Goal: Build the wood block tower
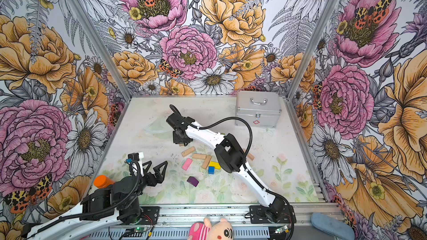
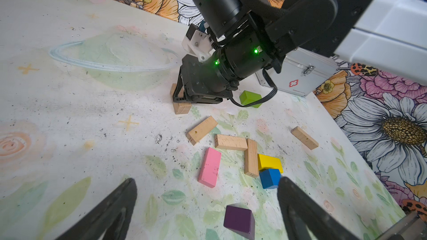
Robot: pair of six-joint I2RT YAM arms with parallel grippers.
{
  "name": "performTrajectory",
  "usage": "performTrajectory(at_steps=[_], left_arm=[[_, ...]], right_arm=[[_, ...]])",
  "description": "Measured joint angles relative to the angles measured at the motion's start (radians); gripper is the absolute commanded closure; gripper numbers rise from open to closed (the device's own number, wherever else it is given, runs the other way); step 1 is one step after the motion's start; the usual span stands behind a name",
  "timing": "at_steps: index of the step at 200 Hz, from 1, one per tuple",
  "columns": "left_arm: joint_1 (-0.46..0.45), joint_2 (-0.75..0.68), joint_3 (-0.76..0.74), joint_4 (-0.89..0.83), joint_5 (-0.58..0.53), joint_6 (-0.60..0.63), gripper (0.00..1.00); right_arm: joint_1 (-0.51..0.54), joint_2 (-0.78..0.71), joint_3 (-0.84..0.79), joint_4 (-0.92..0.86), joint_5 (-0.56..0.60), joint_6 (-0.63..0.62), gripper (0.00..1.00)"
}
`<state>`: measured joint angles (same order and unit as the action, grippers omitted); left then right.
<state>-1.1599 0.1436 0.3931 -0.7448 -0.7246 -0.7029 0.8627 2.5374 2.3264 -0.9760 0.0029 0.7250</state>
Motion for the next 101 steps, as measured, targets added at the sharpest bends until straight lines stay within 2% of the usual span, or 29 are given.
performTrajectory(at_steps=[47, 101], left_arm=[[0.0, 0.0, 0.002, 0.0, 0.0, 0.0, 0.04], [0.0, 0.029, 0.043, -0.003, 0.0, 0.009, 0.04]], right_arm=[[-0.05, -0.068, -0.021, -0.023, 0.004, -0.1, 0.71], [-0.114, -0.309, -0.266, -0.02, 0.021, -0.203, 0.71]])
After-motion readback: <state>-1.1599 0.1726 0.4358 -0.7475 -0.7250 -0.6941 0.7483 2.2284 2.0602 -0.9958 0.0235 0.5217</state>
